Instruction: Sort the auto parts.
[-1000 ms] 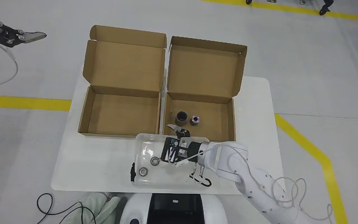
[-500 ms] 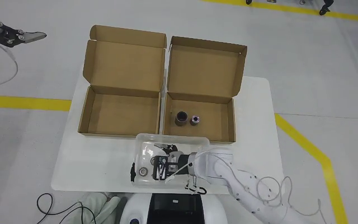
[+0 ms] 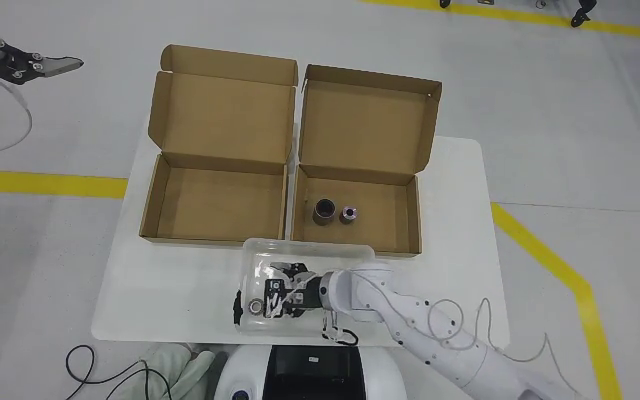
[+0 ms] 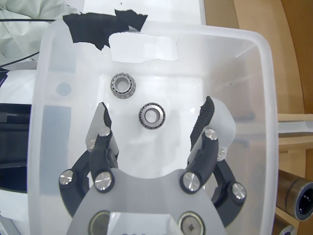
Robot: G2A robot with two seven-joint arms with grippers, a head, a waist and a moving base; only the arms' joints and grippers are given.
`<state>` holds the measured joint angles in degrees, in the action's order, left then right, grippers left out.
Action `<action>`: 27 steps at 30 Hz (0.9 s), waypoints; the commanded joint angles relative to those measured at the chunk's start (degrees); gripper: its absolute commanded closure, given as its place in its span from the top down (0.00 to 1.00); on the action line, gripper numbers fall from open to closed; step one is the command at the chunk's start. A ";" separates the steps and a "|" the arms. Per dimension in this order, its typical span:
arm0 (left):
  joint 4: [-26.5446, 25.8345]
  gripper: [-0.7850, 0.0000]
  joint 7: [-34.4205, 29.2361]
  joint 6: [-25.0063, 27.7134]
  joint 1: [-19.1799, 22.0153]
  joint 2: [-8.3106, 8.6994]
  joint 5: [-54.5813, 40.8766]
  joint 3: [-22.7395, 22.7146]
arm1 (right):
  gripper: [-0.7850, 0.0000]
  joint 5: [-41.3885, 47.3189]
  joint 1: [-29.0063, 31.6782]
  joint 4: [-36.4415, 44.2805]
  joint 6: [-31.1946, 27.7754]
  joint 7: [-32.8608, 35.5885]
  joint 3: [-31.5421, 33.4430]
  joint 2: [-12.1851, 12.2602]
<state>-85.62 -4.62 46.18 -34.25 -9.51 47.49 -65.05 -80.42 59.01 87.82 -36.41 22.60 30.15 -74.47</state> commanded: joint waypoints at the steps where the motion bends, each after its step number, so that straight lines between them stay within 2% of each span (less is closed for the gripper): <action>1: 0.00 1.00 0.00 0.00 0.00 0.00 0.00 0.00 | 0.78 0.28 -0.67 -1.15 -0.22 0.61 -0.64 -0.48; 9: 0.00 1.00 0.00 0.00 0.00 0.00 0.00 0.00 | 0.65 1.21 -2.46 -5.79 0.61 0.16 -2.37 -2.33; 16: 0.00 1.00 0.00 0.00 0.00 0.00 0.00 0.00 | 0.58 0.64 -3.16 -8.19 0.72 -0.06 -3.19 -3.30; 20: 0.00 1.00 0.00 0.00 0.00 0.00 0.00 0.00 | 0.38 0.08 -3.16 -8.65 1.70 0.29 -3.13 -3.62; 21: 0.00 1.00 0.00 0.00 0.00 0.00 0.00 0.00 | 0.24 -0.43 -3.08 -8.57 2.18 0.51 -3.12 -3.65; 22: 0.00 1.00 0.00 0.00 0.00 0.00 0.00 0.00 | 0.04 -0.79 -2.95 -8.36 2.53 0.61 -3.06 -3.66; 23: 0.00 1.00 0.00 0.00 0.00 0.00 0.00 0.00 | 0.00 -1.25 -2.82 -8.10 2.87 0.76 -2.97 -3.64; 27: 0.00 1.00 0.00 0.00 0.00 0.00 0.00 0.00 | 0.00 -2.82 -2.13 -6.23 4.14 1.35 -2.12 -3.35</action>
<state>-85.62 -4.62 46.18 -34.25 -9.51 47.49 -65.05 -82.85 56.71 80.97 -32.59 24.00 27.77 -77.90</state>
